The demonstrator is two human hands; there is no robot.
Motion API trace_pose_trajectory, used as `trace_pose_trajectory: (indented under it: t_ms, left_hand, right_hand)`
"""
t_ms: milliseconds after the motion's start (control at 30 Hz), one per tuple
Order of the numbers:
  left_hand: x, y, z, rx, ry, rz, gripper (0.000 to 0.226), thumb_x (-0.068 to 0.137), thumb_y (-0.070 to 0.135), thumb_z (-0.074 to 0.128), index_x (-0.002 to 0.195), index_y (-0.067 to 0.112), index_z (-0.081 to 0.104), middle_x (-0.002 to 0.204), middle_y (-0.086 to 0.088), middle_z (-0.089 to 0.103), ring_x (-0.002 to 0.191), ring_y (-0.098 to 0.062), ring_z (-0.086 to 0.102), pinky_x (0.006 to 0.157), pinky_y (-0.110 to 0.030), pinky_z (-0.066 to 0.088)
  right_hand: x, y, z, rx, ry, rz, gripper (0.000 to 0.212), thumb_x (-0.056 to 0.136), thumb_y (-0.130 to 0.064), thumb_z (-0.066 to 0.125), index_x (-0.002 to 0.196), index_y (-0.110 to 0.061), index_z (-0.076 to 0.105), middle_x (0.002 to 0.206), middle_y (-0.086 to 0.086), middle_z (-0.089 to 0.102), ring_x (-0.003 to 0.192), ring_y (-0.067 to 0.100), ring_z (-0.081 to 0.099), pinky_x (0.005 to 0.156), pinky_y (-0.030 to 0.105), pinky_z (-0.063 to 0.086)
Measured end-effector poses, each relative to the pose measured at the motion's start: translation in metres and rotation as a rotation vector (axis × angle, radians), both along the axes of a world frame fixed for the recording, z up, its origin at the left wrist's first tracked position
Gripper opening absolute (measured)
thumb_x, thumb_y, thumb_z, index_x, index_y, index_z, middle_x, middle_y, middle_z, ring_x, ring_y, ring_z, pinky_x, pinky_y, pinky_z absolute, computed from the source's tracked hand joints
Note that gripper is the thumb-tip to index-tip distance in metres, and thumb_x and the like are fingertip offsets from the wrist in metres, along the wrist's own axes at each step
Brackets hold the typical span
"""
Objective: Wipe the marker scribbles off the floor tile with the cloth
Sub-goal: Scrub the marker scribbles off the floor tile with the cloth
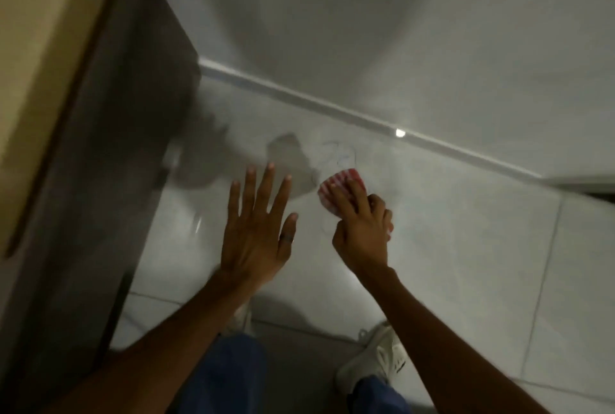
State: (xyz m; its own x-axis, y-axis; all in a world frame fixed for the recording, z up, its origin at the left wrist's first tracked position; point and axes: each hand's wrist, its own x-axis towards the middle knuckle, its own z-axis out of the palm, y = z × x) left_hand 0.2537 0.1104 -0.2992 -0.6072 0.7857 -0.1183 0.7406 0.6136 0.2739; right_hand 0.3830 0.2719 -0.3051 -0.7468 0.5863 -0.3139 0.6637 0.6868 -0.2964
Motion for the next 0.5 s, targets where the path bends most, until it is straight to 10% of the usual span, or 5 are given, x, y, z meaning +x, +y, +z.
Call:
trace_pose_trajectory:
  t_ms: [333, 500]
  left_hand:
    - [0.067, 0.031, -0.209, -0.161, -0.042, 0.096, 0.069, 0.107, 0.037, 0.035, 0.171, 0.016, 0.021, 0.181, -0.015, 0.008, 0.167, -0.042, 0.003, 0.136, -0.062, 0.007]
    - [0.06, 0.026, -0.267, -0.113, -0.016, 0.136, 0.068, 0.108, 0.035, 0.028, 0.171, 0.01, 0.02, 0.18, -0.018, 0.013, 0.167, -0.041, 0.009, 0.136, -0.061, 0.007]
  right_hand:
    - [0.086, 0.029, -0.178, 0.049, 0.097, -0.34, 0.071, 0.092, -0.031, 0.032, 0.163, -0.024, 0.042, 0.176, 0.01, 0.028, 0.128, 0.04, 0.045, 0.101, 0.051, 0.041]
    - [0.108, 0.042, -0.236, -0.006, 0.091, -0.08, 0.068, 0.107, -0.036, 0.035, 0.17, -0.015, 0.019, 0.18, 0.012, 0.01, 0.167, 0.034, 0.008, 0.136, 0.056, 0.009]
